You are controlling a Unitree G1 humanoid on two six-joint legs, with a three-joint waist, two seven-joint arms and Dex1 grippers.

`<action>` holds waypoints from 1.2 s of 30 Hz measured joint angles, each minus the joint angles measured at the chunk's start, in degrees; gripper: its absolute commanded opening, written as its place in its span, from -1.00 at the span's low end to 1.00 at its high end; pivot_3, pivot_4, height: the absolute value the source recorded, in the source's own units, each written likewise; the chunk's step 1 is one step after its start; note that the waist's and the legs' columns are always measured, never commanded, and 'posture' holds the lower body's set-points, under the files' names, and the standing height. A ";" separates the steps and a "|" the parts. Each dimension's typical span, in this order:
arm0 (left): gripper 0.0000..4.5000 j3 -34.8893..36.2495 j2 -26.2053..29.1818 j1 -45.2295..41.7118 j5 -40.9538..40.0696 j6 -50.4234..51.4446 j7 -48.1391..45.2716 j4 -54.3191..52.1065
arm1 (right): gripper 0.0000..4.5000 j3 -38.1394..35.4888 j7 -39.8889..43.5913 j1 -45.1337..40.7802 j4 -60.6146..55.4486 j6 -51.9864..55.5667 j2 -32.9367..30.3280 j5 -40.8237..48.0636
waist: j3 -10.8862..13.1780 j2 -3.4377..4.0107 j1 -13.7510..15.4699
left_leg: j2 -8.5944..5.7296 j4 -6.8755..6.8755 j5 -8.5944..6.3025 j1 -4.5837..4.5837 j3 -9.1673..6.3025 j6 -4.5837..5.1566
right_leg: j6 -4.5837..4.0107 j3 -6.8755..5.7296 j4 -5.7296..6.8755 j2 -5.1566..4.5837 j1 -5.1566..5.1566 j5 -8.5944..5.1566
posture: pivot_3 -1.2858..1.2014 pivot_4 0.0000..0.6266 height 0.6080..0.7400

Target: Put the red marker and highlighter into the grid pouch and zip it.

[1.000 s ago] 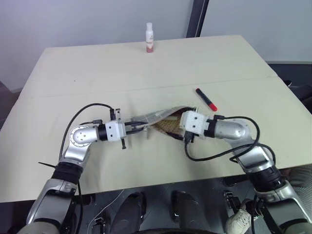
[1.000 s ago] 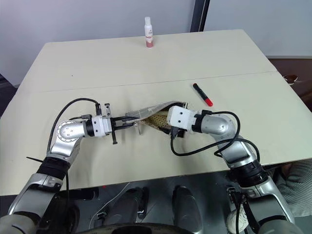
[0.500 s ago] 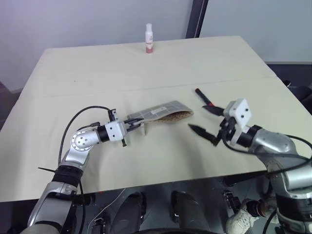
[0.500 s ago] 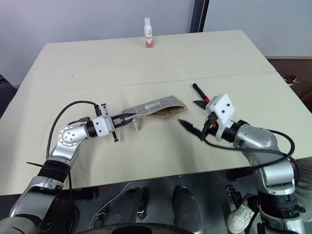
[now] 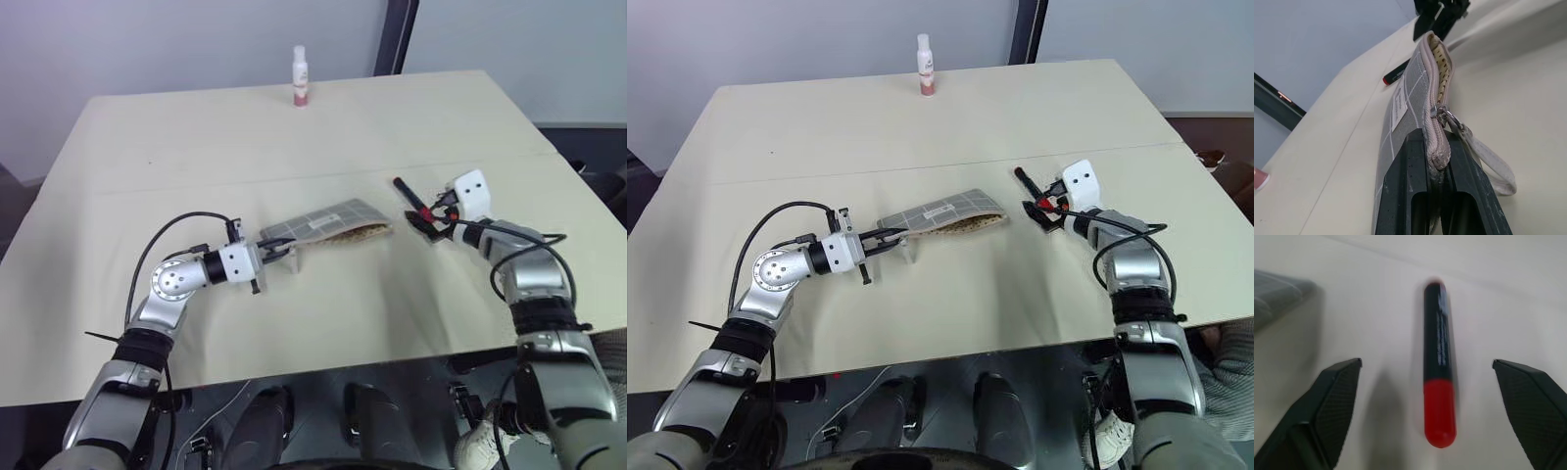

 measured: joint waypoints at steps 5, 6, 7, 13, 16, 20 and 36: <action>-1.00 0.02 0.54 1.32 0.00 1.41 0.87 -2.41 | -0.32 -0.59 -0.72 -1.88 5.00 -0.01 0.15 0.05 | 0.00 0.01 0.07 | -0.01 0.02 0.00 0.00 -0.02 0.00 | -0.02 0.01 0.01 0.00 0.00 -0.01 | 0.03 -0.52 1.00; -1.00 0.02 0.75 1.52 0.00 1.76 1.05 -3.03 | -0.56 -0.83 -0.71 -1.78 4.82 0.37 0.13 0.14 | 0.00 0.01 0.07 | -0.01 0.02 0.00 0.00 -0.02 0.00 | -0.02 0.01 0.02 0.00 0.00 -0.01 | 0.03 -0.52 1.00; -1.00 0.01 0.88 1.72 0.00 2.12 1.17 -3.49 | -0.75 -1.10 -0.60 -1.52 4.44 0.78 0.08 0.30 | 0.00 0.02 0.06 | -0.01 0.03 0.00 0.00 -0.02 0.00 | -0.02 0.01 0.03 0.00 0.00 -0.01 | 0.03 -0.52 1.00; -1.00 -0.12 0.85 2.10 0.02 3.44 1.41 -5.00 | -0.85 -2.54 4.15 6.13 -11.44 3.78 -2.38 4.17 | 0.02 0.06 0.18 | -0.01 0.01 0.00 -0.02 -0.01 0.00 | 0.00 0.02 0.04 0.00 -0.04 -0.01 | 0.03 -0.52 1.00; -1.00 -0.17 0.92 1.87 0.01 3.65 1.44 -5.03 | -0.85 -5.18 9.51 12.02 -26.37 4.21 -5.38 9.31 | 0.02 0.07 0.30 | 0.00 0.03 -0.01 -0.03 -0.04 0.00 | 0.02 0.02 0.04 0.00 -0.04 -0.02 | 0.03 -0.52 1.00; -1.00 0.00 0.87 1.44 -0.09 3.85 1.74 -5.02 | -0.85 -7.66 15.20 20.81 -46.26 8.95 -9.26 18.11 | 0.01 0.05 0.31 | 0.04 0.04 -0.01 -0.02 -0.06 0.00 | 0.01 0.02 0.03 0.00 0.00 -0.04 | 0.03 -0.52 1.00; -1.00 -0.28 0.12 -0.57 -0.09 2.47 1.51 -2.00 | -0.85 -1.92 21.25 30.02 -48.17 -4.48 -15.95 7.88 | 0.01 0.03 0.41 | 0.03 0.17 -0.02 -0.02 -0.01 -0.01 | -0.20 0.01 -0.03 -0.03 0.07 -0.07 | 0.03 -0.52 1.00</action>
